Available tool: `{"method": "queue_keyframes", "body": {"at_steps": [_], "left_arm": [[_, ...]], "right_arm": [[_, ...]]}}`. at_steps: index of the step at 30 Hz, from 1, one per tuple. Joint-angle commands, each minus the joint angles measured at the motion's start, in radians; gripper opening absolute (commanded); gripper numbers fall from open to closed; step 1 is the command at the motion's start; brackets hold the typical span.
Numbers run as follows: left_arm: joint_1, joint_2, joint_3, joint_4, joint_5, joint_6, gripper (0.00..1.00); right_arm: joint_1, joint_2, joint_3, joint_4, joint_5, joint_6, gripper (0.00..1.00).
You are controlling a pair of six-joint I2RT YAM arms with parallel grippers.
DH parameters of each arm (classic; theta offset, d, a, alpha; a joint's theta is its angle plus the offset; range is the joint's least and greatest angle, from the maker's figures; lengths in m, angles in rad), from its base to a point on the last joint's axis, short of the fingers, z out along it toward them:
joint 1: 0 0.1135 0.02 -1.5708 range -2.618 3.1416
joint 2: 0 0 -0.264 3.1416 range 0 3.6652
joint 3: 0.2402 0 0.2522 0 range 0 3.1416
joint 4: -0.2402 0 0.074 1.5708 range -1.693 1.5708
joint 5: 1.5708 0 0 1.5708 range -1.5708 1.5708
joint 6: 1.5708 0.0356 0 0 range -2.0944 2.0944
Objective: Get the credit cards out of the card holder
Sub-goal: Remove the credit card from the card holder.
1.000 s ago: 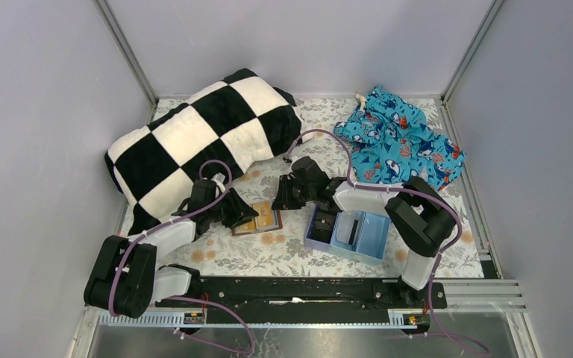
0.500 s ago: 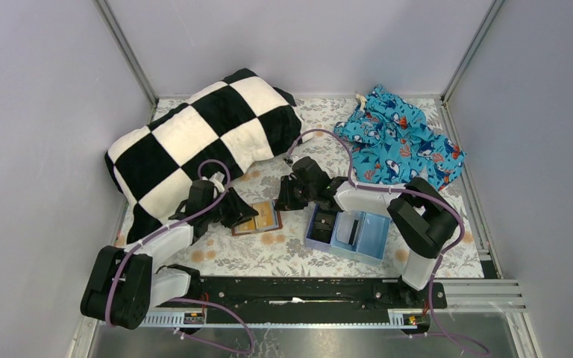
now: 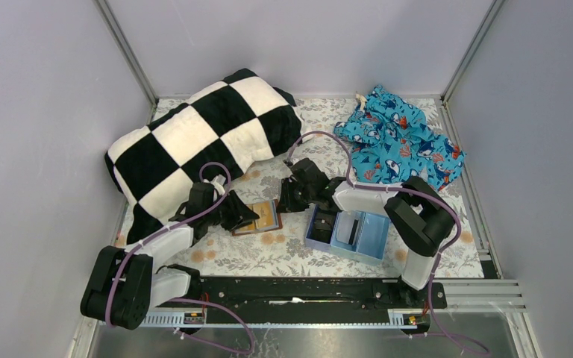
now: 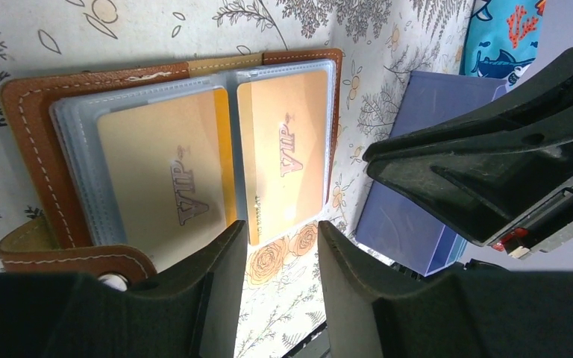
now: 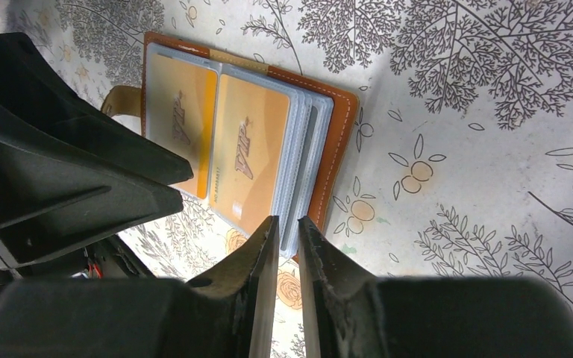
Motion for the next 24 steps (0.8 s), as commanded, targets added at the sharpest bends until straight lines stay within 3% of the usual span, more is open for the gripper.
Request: {"method": "queue_keyframes", "body": {"at_steps": [1,16,24], "left_arm": [[0.007,0.005,0.029,0.010,0.008,0.027,0.44],[0.007,-0.020,0.032,0.045,0.043,0.001,0.44],[0.007,0.044,0.085,0.011,0.003,-0.028,0.45]], "right_arm": [[-0.003,0.011,0.040,-0.010,0.025,0.001,0.23],[-0.003,0.025,0.065,0.034,-0.068,0.045,0.25],[-0.003,0.091,0.117,0.021,-0.118,0.066,0.26]]}}
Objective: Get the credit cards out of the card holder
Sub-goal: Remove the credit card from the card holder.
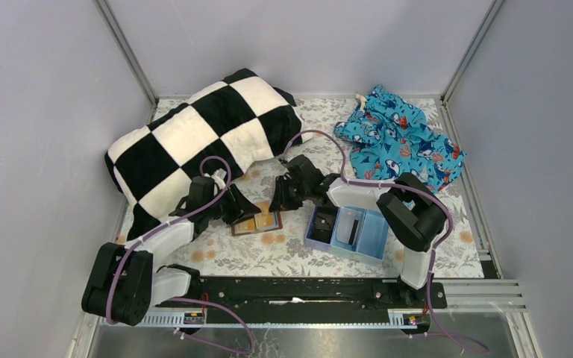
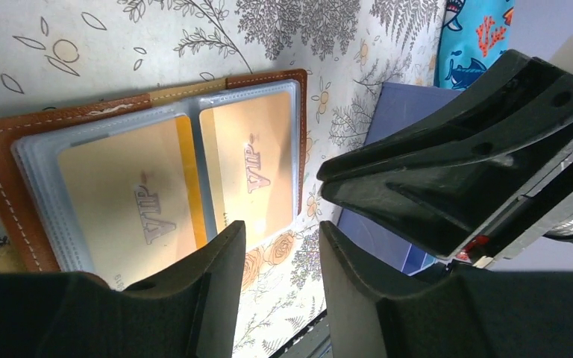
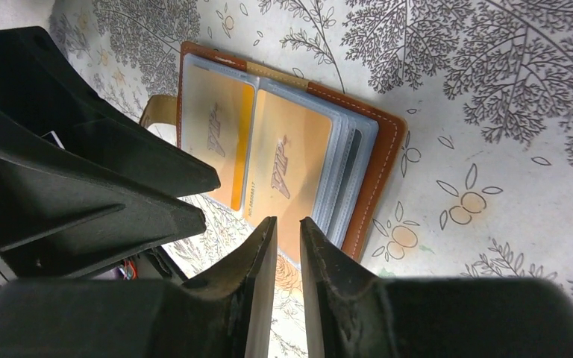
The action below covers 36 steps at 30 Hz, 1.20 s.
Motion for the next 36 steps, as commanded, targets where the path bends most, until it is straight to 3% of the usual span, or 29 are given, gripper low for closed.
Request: {"method": "queue_keyframes", "body": {"at_steps": [1,15,28,36], "left_arm": [[0.005,0.035,0.031,0.028,-0.025,-0.016,0.46],[0.005,0.112,0.025,0.025,-0.075,0.006,0.44],[0.006,0.171,-0.036,0.138,-0.057,-0.033,0.40],[0.005,0.138,-0.056,0.101,-0.129,-0.024,0.45]], "right_arm": [[-0.002,0.044,0.054,0.017,-0.058,0.021,0.25],[-0.003,0.082,0.022,0.048,-0.062,0.051,0.26],[-0.003,0.113,0.000,0.095,-0.097,0.083,0.25],[-0.016,0.107,-0.025,0.110,-0.084,0.098,0.24]]}}
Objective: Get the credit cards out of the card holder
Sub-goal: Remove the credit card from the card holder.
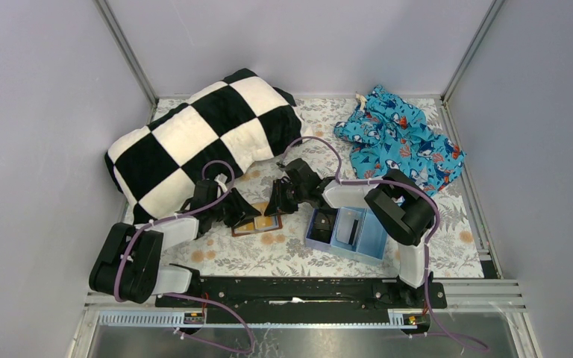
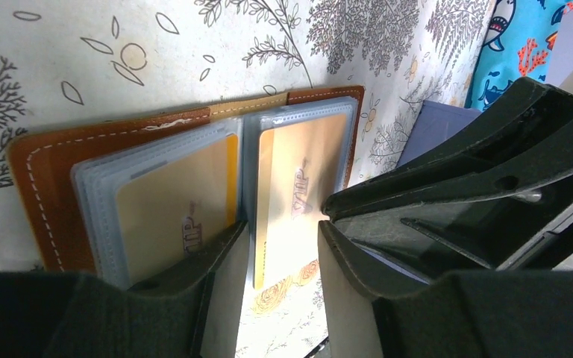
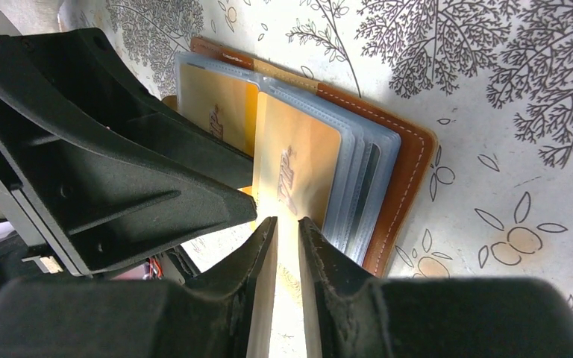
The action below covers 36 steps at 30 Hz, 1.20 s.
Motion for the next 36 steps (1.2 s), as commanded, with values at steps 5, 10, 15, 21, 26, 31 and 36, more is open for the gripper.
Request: {"method": "queue_keyframes", "body": {"at_steps": [5,10,15,21,26,31,36], "left_arm": [[0.005,-0.077,-0.050,-0.038,-0.132,0.013,0.41],[0.005,-0.060,-0.050,-0.026,-0.125,0.017,0.35],[0.007,-0.034,-0.048,-0.004,-0.111,0.012,0.32],[0.006,-0.006,-0.047,0.011,-0.107,0.012,0.32],[0.005,0.018,-0.051,0.030,-0.100,0.009,0.32],[0.006,0.037,-0.054,0.048,-0.097,0.005,0.32],[0.006,0.039,-0.055,0.053,-0.099,0.004,0.32]], "right_arm": [[-0.025,-0.013,-0.043,0.006,0.027,0.003,0.24],[-0.026,-0.022,-0.049,0.015,0.027,0.003,0.24],[-0.026,-0.025,-0.050,0.014,0.036,0.002,0.24],[-0.032,-0.036,-0.059,0.008,0.057,-0.010,0.24],[-0.034,-0.038,-0.059,0.017,0.047,-0.009,0.24],[-0.035,-0.017,-0.054,0.019,0.029,-0.008,0.24],[-0.034,0.002,-0.040,0.023,0.002,-0.010,0.24]]}}
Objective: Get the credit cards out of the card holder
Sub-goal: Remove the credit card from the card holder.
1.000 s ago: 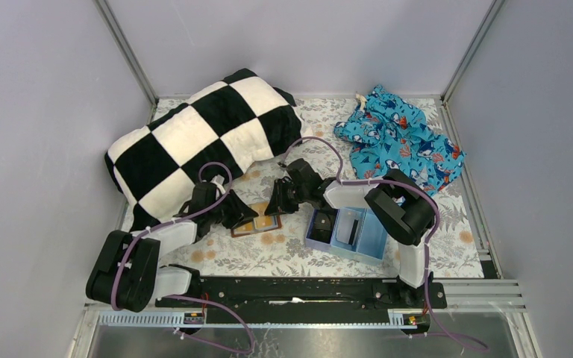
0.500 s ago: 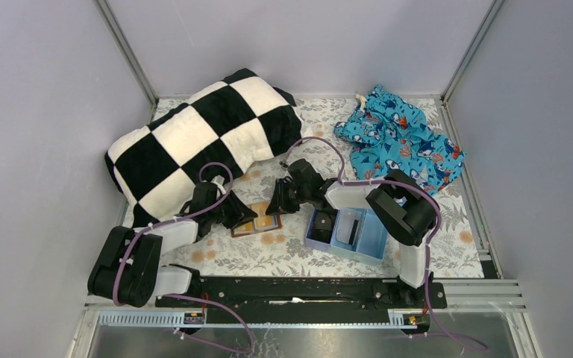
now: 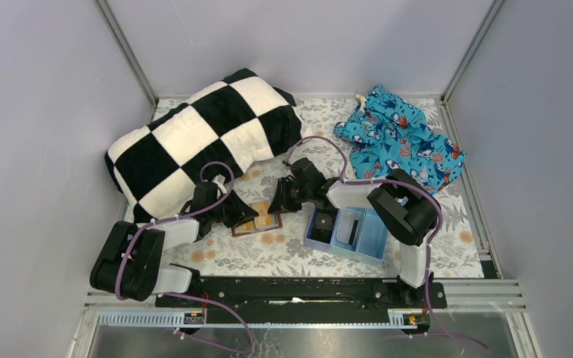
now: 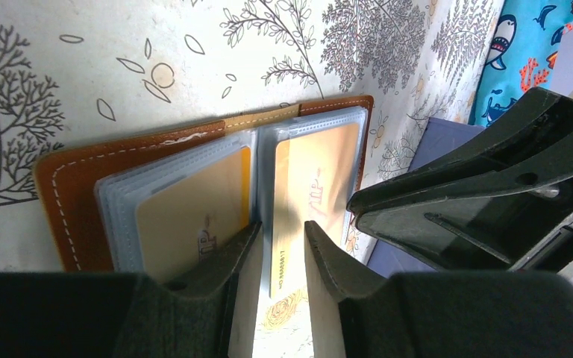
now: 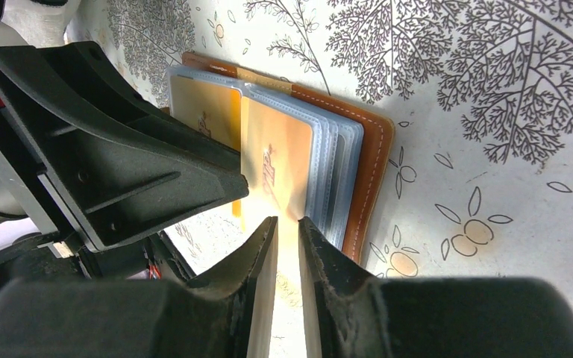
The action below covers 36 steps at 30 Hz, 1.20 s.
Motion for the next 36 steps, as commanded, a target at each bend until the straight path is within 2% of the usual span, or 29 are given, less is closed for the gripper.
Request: {"method": "queue_keyframes", "body": {"at_steps": [1,9,14,16,17,30,36], "left_arm": [[0.005,0.030,-0.020,-0.021,-0.058,0.018,0.32],[0.005,0.044,-0.018,0.003,-0.047,0.018,0.29],[0.007,0.053,-0.013,0.008,-0.036,0.020,0.14],[0.008,0.050,-0.011,0.007,-0.036,0.022,0.02],[0.009,0.048,-0.008,0.003,-0.037,0.026,0.00],[0.033,-0.035,0.068,-0.221,-0.118,0.085,0.00],[0.046,-0.075,0.059,-0.242,-0.129,0.082,0.00]], "right_arm": [[-0.005,0.028,0.012,-0.029,-0.012,-0.021,0.24],[-0.005,0.072,0.027,-0.010,-0.052,0.001,0.24],[-0.005,0.079,0.020,-0.013,-0.042,0.013,0.24],[-0.005,0.082,0.022,-0.018,-0.038,0.016,0.24],[-0.005,0.086,0.023,-0.022,-0.036,0.015,0.24],[-0.014,0.116,0.007,-0.056,0.013,0.058,0.24],[-0.019,0.121,0.010,-0.107,0.051,0.039,0.21]]}}
